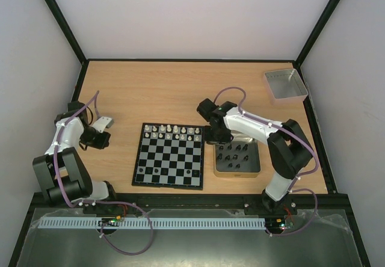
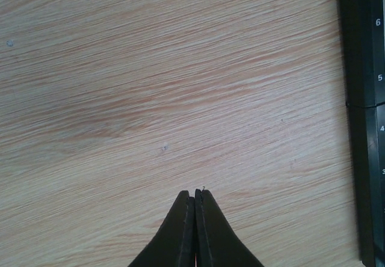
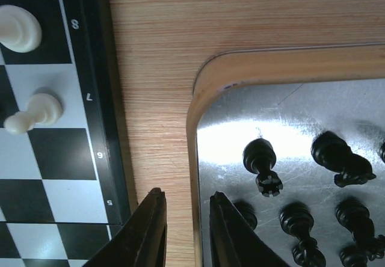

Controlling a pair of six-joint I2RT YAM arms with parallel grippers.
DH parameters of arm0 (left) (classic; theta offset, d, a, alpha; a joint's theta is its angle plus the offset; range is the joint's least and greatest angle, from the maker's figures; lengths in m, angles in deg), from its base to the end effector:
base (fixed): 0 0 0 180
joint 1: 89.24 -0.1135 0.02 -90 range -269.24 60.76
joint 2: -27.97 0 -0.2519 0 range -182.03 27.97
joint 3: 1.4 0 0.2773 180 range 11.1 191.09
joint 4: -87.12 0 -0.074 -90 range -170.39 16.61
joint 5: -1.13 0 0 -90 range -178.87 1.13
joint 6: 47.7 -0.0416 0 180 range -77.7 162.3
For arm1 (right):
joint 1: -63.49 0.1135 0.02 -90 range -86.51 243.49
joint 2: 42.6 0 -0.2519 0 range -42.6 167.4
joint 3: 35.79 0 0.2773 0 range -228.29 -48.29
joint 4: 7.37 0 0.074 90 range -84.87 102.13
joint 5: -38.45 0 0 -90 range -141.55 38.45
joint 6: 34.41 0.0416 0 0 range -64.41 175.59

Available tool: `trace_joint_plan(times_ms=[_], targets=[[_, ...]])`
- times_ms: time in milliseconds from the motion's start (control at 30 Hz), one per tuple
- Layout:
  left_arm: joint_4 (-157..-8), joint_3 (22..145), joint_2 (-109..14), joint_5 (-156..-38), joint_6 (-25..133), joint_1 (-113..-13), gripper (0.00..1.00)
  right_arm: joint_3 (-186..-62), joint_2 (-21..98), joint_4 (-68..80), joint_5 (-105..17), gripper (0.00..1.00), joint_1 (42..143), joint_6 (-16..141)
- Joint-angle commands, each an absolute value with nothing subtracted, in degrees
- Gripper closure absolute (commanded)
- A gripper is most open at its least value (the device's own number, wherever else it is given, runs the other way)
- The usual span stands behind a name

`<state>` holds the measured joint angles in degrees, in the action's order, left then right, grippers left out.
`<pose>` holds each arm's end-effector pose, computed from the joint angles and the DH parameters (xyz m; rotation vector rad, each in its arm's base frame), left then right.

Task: Set up the chess pieces on the board
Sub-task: Move the storage box to the center of the board, then pick up the chess piece from the storage box.

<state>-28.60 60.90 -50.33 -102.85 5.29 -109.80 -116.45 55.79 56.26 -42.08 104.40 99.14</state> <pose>0.2421 0.0801 0.1710 0.4402 2.8363 -0.1909 0.2511 0.2266 0.1645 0.0524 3.1211 0.3499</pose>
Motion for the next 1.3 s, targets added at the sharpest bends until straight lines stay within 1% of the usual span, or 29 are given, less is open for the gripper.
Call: trace_joint_plan(times_ms=[0, 100, 167, 200, 233, 267, 367, 500, 633, 700, 800, 967, 1033, 1133, 1200, 1233, 1267], targets=[[-27.04, 60.26, -50.57, -103.73, 4.57, -110.19, 0.98, -119.45, 54.14, 58.21, -43.51, 0.8, 104.67, 99.51], [-27.12, 59.69, -50.06, -103.71, 4.59, -110.17, 0.96, -121.57, 52.54, 61.06, -46.02, 0.76, 104.65, 99.49], [-27.01, 59.49, -49.98, -104.07, 4.76, -110.15, 0.96, -122.53, 50.69, 62.78, -48.39, 0.65, 104.64, 99.75], [-26.7, 59.57, -49.98, -104.64, 4.8, -110.14, 0.96, -122.58, 49.6, 63.46, -49.4, 0.56, 104.71, 99.86], [-26.24, 59.79, -49.93, -105.16, 4.71, -110.14, 0.94, -122.3, 48.46, 64.17, -50.6, 0.47, 104.66, 99.99], [-25.73, 60.05, -49.86, -105.63, 4.73, -110.12, 0.91, -121.7, 47.23, 64.58, -51.49, 0.43, 104.65, 100.08], [-24.68, 60.38, -48.89, -106.53, 4.72, -110.05, 0.79, -118.9, 43.73, 64.71, -52.43, 0.41, 104.71, 99.89], [-24.18, 60.25, -47.1, -106.54, 4.99, -109.03, 0.6, -113.18, 40.43, 64.07, -52.47, 0.42, 104.6, 100.05], [-23.77, 60.38, -45.5, -106.9, 6.36, -107.56, 0.42, -106.58, 35.33, 61.21, -52.91, 0.46, 104.12, 100.92], [-23.67, 60.33, -44.52, -107.22, 6.97, -106.42, 0.36, -104.11, 33.91, 60.22, -51.66, 0.49, 102.98, 101.14], [-24.26, 60.06, -43.46, -106.31, 8.25, -104.48, 0.31, -101.69, 32.63, 58.85, -50.62, 0.49, 101.75, 101.14], [-24.86, 59.89, -43.31, -104.87, 9.61, -103.24, 0.3, -101.54, 32.07, 58.1, -50.32, 0.54, 99.03, 100.12], [-25.03, 59.87, -43.31, -104.4, 10.08, -102.79, 0.3, -101.37, 31.98, 57.64, -49.2, 0.54, 97.67, 99.29], [-25.48, 59.77, -43.14, -103.46, 10.83, -101.87, 0.3, -101.55, 32.01, 55.82, -46.93, 0.46, 96.99, 98.92], [-25.71, 59.68, -43.19, -102.92, 11.24, -101.22, 0.29, -101.9, 32.81, 54.8, -45.16, 0.35, 97.0, 98.51], [-25.75, 59.63, -43.34, -102.74, 11.41, -100.96, 0.29, -102.23, 33.4, 54.59, -44.5, 0.32, 97.03, 98.29], [-25.89, 59.57, -43.43, -102.56, 11.59, -100.71, 0.29, -102.47, 33.89, 54.36, -44.1, 0.32, 97.03, 98.04]])
